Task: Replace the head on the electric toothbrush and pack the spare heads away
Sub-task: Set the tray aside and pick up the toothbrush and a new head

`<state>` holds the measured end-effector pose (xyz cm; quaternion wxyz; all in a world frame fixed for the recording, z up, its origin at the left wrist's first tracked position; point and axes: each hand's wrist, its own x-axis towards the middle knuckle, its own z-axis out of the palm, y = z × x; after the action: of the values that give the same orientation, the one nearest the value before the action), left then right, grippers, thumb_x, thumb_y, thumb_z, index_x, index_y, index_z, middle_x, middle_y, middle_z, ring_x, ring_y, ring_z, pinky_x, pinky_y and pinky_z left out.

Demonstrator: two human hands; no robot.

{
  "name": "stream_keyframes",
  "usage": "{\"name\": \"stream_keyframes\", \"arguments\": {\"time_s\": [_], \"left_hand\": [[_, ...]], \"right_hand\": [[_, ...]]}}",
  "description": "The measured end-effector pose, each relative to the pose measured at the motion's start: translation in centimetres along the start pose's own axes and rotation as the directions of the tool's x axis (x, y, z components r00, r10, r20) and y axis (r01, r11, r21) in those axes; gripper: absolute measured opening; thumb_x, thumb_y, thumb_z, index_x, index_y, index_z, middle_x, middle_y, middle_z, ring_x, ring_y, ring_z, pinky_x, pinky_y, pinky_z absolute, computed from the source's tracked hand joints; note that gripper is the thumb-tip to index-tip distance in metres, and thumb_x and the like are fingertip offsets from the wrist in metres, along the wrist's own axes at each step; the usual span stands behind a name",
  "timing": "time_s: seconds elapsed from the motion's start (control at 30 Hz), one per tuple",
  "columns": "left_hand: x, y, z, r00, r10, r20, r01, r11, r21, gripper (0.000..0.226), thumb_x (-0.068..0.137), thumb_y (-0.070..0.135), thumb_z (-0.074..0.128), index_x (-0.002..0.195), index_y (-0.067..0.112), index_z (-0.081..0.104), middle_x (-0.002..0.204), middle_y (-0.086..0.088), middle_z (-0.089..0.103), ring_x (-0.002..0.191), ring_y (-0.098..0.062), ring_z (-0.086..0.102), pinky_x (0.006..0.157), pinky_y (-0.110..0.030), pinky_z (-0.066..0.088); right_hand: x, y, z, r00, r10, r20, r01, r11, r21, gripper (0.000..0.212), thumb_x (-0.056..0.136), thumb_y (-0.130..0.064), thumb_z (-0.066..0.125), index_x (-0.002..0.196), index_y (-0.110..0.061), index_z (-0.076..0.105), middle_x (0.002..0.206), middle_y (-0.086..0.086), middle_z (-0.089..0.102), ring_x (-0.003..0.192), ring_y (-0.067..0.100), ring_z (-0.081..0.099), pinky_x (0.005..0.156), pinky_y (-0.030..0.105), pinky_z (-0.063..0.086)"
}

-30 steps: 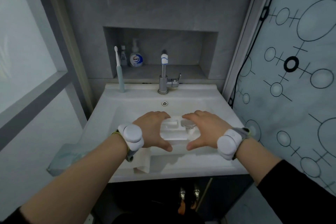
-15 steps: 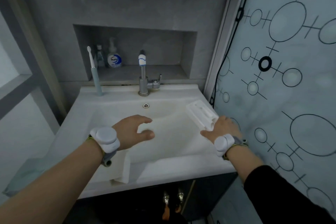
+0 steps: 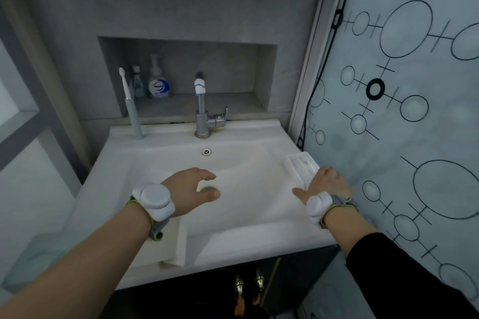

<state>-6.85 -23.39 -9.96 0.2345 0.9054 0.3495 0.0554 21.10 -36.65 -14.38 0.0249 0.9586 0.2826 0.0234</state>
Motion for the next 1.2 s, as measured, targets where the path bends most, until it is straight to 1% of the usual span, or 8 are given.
{"name": "stream_keyframes", "arguments": {"time_s": [0.17, 0.3, 0.47, 0.6, 0.67, 0.83, 1.07, 1.2], "left_hand": [[0.8, -2.3, -2.8, 0.993, -0.108, -0.056, 0.105, 0.993, -0.060, 0.048, 0.087, 0.047, 0.056, 0.127, 0.021, 0.054, 0.132, 0.002, 0.055, 0.121, -0.016, 0.050, 0.101, -0.027, 0.037], [3.8, -6.0, -5.3, 0.939, -0.278, -0.203, 0.254, 0.957, -0.137, 0.045, 0.085, 0.048, 0.058, 0.115, 0.016, 0.062, 0.120, -0.003, 0.063, 0.108, -0.023, 0.058, 0.089, -0.027, 0.042], [6.9, -10.3, -7.9, 0.827, -0.461, -0.322, 0.386, 0.882, -0.271, 0.024, 0.086, 0.036, 0.060, 0.072, 0.017, 0.056, 0.088, -0.009, 0.058, 0.081, -0.026, 0.055, 0.073, -0.028, 0.041], [8.9, -13.5, -9.6, 0.691, -0.623, -0.367, 0.527, 0.781, -0.335, 0.056, 0.086, 0.039, 0.058, 0.125, 0.000, 0.046, 0.125, -0.019, 0.055, 0.108, -0.037, 0.057, 0.086, -0.037, 0.046], [10.0, -14.7, -10.5, 0.634, -0.663, -0.399, 0.584, 0.748, -0.315, 0.063, 0.089, 0.040, 0.054, 0.133, 0.000, 0.035, 0.136, -0.019, 0.047, 0.119, -0.036, 0.051, 0.093, -0.039, 0.042], [13.2, -16.7, -11.3, 0.621, -0.664, -0.416, 0.517, 0.746, -0.419, 0.066, 0.086, 0.036, 0.060, 0.133, 0.001, 0.033, 0.137, -0.018, 0.047, 0.120, -0.035, 0.051, 0.094, -0.038, 0.042], [16.9, -19.4, -10.4, 0.658, -0.700, -0.278, 0.539, 0.696, -0.475, 0.077, 0.075, 0.057, 0.064, 0.132, 0.011, 0.041, 0.136, -0.009, 0.052, 0.121, -0.032, 0.052, 0.100, -0.038, 0.042], [18.3, -20.7, -9.6, 0.670, -0.653, -0.352, 0.456, 0.737, -0.499, 0.043, 0.086, 0.043, 0.058, 0.116, 0.012, 0.054, 0.115, -0.011, 0.062, 0.104, -0.033, 0.059, 0.089, -0.036, 0.046]], "right_hand": [[-1.6, -3.9, -4.1, 0.951, -0.254, -0.174, 0.258, 0.966, -0.001, 0.090, 0.080, -0.070, 0.043, 0.147, -0.015, 0.018, 0.146, 0.008, 0.037, 0.130, 0.028, 0.038, 0.094, 0.041, 0.041], [-2.8, -9.7, -7.5, 0.847, -0.500, -0.183, 0.518, 0.852, 0.071, 0.076, 0.086, -0.058, 0.045, 0.146, -0.017, 0.021, 0.144, 0.008, 0.041, 0.131, 0.030, 0.038, 0.100, 0.042, 0.038], [-3.3, -17.2, -9.0, 0.690, -0.703, -0.171, 0.721, 0.645, 0.253, 0.056, 0.091, -0.046, 0.047, 0.139, -0.020, 0.035, 0.139, 0.006, 0.047, 0.123, 0.028, 0.047, 0.101, 0.038, 0.042], [-3.1, -21.2, -9.2, 0.611, -0.775, -0.159, 0.735, 0.482, 0.476, 0.051, 0.092, -0.037, 0.052, 0.139, -0.022, 0.038, 0.141, 0.002, 0.045, 0.123, 0.021, 0.050, 0.100, 0.030, 0.042], [-2.7, -23.2, -9.1, 0.594, -0.787, -0.167, 0.725, 0.434, 0.534, 0.048, 0.093, -0.035, 0.052, 0.137, -0.023, 0.038, 0.139, -0.002, 0.047, 0.121, 0.018, 0.052, 0.099, 0.030, 0.043], [-2.2, -26.1, -9.0, 0.598, -0.781, -0.180, 0.647, 0.337, 0.684, 0.046, 0.093, -0.029, 0.054, 0.136, -0.023, 0.040, 0.135, -0.005, 0.049, 0.116, 0.012, 0.053, 0.097, 0.025, 0.043], [-1.1, -27.0, -7.7, 0.634, -0.758, -0.156, 0.540, 0.289, 0.790, 0.044, 0.093, -0.029, 0.054, 0.135, -0.027, 0.042, 0.135, -0.012, 0.046, 0.111, 0.007, 0.054, 0.096, 0.025, 0.045], [-0.8, -26.7, -7.0, 0.641, -0.756, -0.134, 0.517, 0.296, 0.803, 0.041, 0.093, -0.028, 0.054, 0.133, -0.027, 0.045, 0.133, -0.011, 0.048, 0.109, 0.006, 0.055, 0.097, 0.024, 0.045]]}}
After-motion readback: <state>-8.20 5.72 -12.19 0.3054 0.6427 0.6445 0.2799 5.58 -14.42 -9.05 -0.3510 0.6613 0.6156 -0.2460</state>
